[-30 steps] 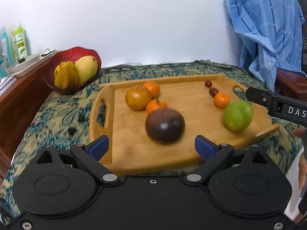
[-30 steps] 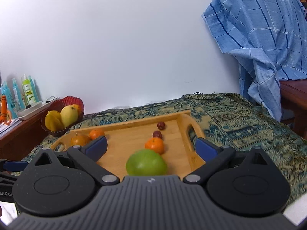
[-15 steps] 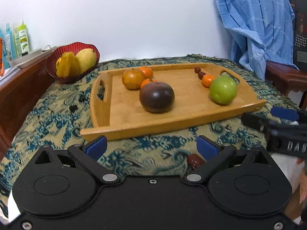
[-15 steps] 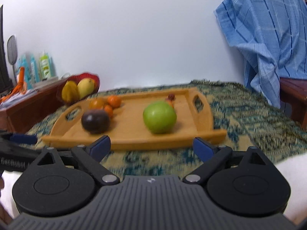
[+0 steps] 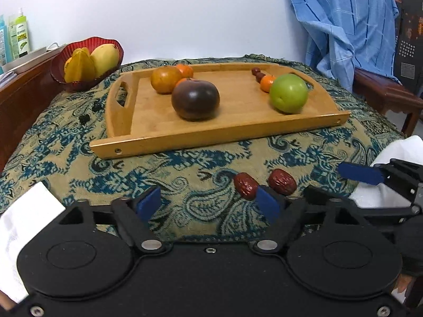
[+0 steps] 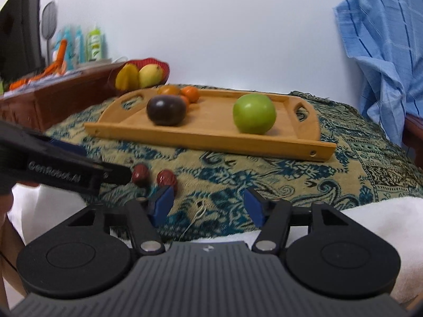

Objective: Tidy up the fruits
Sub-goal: 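Withdraw both tools from the tray toward two red dates on the cloth, then grasp a red date with the left tool while the right tool grasps another red date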

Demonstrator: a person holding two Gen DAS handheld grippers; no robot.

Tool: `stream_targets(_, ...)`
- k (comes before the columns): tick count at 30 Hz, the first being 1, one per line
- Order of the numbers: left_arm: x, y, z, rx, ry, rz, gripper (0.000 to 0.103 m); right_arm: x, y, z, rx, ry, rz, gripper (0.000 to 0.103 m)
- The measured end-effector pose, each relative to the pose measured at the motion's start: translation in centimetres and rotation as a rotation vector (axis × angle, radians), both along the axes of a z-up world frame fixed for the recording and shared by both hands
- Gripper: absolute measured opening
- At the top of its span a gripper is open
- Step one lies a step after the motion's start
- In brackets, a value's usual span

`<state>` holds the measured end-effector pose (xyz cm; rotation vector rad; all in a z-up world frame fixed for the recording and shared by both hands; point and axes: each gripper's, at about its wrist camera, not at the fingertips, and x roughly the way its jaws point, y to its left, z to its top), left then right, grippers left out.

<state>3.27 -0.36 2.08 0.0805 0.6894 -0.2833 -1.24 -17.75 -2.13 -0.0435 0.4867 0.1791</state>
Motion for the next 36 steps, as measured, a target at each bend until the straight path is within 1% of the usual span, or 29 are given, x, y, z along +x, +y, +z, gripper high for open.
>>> stream_targets(1,0.1,-0.1,0.0,-0.008,0.006,-0.007,0.061,0.0,0.2,-0.1,-0.009,0.002,0.006,0.062)
stream_targets(2,0.2,-0.2,-0.1,-0.017,0.013,-0.017,0.054,-0.1,0.3,-0.1,-0.015,0.003,0.014,0.061)
stream_targets(4,0.3,-0.4,0.0,-0.034,0.019,-0.036,0.047,-0.1,0.5,-0.2,-0.018,-0.001,0.026,0.059)
stream_targets(6,0.5,-0.7,0.0,-0.039,0.02,-0.058,0.044,-0.2,0.6,-0.1,-0.019,-0.005,0.036,0.056)
stream_targets(8,0.7,-1.0,0.0,-0.044,0.021,-0.079,0.036,-0.1,0.7,-0.1,-0.021,-0.005,0.039,0.056)
stream_targets(10,0.9,-1.3,0.1,-0.051,0.025,-0.099,0.034,0.0,0.8,-0.2,-0.021,-0.004,0.043,0.055)
stream_targets(12,1.3,-1.7,0.0,-0.053,0.034,-0.109,0.027,0.0,0.9,-0.2,-0.017,-0.005,0.049,0.055)
stream_targets(13,1.5,-1.8,-0.2,-0.049,0.046,-0.108,0.022,0.0,0.9,-0.2,-0.016,-0.004,0.052,0.055)
stream_targets(16,2.0,-1.9,-0.4,-0.061,0.073,-0.098,0.02,0.1,1.1,-0.3,-0.017,0.003,0.058,0.054)
stream_targets(18,1.8,-1.8,-0.4,-0.061,0.061,-0.097,0.02,0.1,1.2,-0.4,-0.019,0.006,0.063,0.052)
stream_targets(21,1.7,-1.8,-0.4,-0.026,0.045,-0.099,0.02,0.2,1.4,-0.4,-0.016,0.005,0.068,0.049)
stream_targets(23,1.6,-1.7,-0.4,-0.018,0.042,-0.098,0.02,0.2,1.5,-0.4,-0.009,0.002,0.07,0.047)
stream_targets(28,1.5,-1.3,-0.1,0.023,0.009,-0.065,0.02,0.4,1.7,-0.3,0.007,-0.002,0.082,0.041)
stream_targets(36,2.0,0.0,-0.4,0.029,0.015,-0.019,0.02,0.9,2.6,-0.3,0.033,-0.002,0.11,0.039)
